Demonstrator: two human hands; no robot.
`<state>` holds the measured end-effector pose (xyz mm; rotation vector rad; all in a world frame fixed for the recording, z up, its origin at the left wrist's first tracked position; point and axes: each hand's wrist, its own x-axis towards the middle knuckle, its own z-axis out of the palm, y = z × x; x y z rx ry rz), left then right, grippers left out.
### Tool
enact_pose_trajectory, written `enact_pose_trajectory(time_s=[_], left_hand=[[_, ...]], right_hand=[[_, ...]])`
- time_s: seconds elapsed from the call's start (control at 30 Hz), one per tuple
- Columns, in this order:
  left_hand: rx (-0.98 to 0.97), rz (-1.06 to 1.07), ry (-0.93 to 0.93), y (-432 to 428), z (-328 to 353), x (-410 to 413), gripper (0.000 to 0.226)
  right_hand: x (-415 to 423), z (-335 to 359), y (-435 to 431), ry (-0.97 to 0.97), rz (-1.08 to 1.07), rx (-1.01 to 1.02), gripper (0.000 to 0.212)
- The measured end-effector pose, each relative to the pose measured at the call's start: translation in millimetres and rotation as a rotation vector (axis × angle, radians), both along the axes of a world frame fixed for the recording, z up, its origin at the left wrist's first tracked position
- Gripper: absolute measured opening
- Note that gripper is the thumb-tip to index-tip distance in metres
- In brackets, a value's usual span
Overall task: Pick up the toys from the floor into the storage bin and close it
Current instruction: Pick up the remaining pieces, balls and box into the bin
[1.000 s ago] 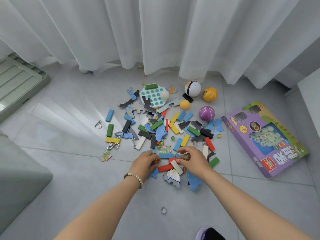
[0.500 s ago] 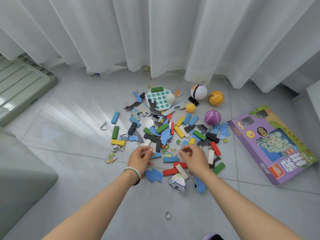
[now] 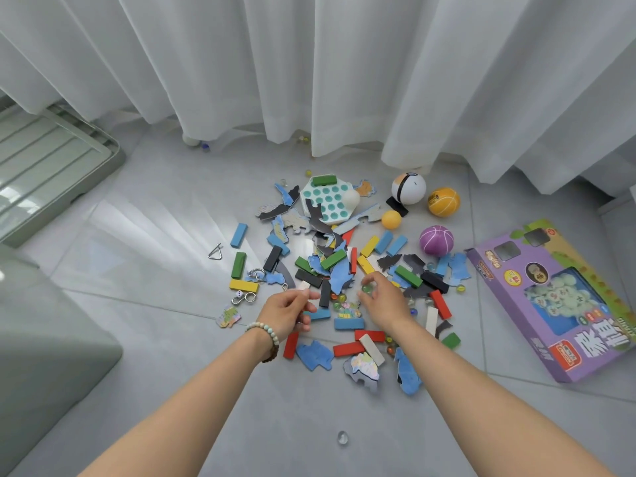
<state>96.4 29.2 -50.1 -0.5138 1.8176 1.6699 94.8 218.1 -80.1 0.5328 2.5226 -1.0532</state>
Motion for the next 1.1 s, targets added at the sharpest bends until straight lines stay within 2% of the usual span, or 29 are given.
enact_pose_trajectory(time_s=[0.13, 0.2, 0.23, 0.3, 0.4, 0.43, 0.47, 0.5, 0.6, 0.7, 0.77, 0.83, 0.93, 0.97, 1.03, 1.1], left_hand=[[0.089, 0.027, -0.096, 2, -2, -1, 0.024], [0.066, 0.06, -0.124, 2, -2, -4, 0.025], [0.047, 0.07, -0.126, 1, -3, -5, 0.026], [0.027, 0.071, -0.128, 1, -4, -4, 0.027], [0.084, 0.123, -0.188, 6, -2, -3, 0.029], [0.144, 0.168, -0.243, 8, 0, -2, 0.032], [0.228, 0.215, -0.309, 10, 3, -2, 0.036], [0.328, 0.251, -0.374, 12, 6, -2, 0.041], [0.573, 0.276, -0.478, 20, 13, 0, 0.045], [0.615, 0.317, -0.448, 23, 20, -2, 0.034], [0.621, 0.353, -0.431, 20, 19, -5, 0.029], [0.587, 0.415, -0.432, 16, 14, -8, 0.028], [0.331, 0.394, -0.323, 9, 5, -13, 0.033], [0.246, 0.362, -0.28, 7, 4, -15, 0.034], [0.143, 0.31, -0.205, 1, 0, -22, 0.03], [0.091, 0.255, -0.162, -6, -5, -27, 0.026]], right_hand=[[-5, -4, -3, -0.03, 0.141, 0.226, 0.011], [-6, -6, -1, -0.029, 0.165, 0.248, 0.016], [-6, -6, 1, -0.021, 0.134, 0.196, 0.018], [-6, -3, 3, -0.003, -0.037, -0.049, 0.02], [-5, 14, 0, -0.042, -0.363, -0.613, 0.019], [-4, 24, -3, -0.063, -0.404, -0.776, 0.02], [-5, 33, -9, -0.077, -0.363, -0.846, 0.02], [-4, 43, -15, -0.081, -0.251, -0.831, 0.019], [-1, 70, -38, -0.011, 0.186, -0.6, 0.014], [3, 80, -47, 0.115, 0.363, -0.436, 0.011], [2, 80, -46, 0.166, 0.284, -0.52, 0.011], [-3, 72, -37, 0.196, 0.083, -0.629, 0.013], [-14, 46, -16, 0.138, -0.269, -0.548, 0.004], [-16, 36, -11, 0.077, -0.336, -0.503, 0.009], [-20, 19, -9, -0.056, -0.416, -0.456, 0.032], [-23, 12, -14, -0.093, -0.443, -0.424, 0.047]])
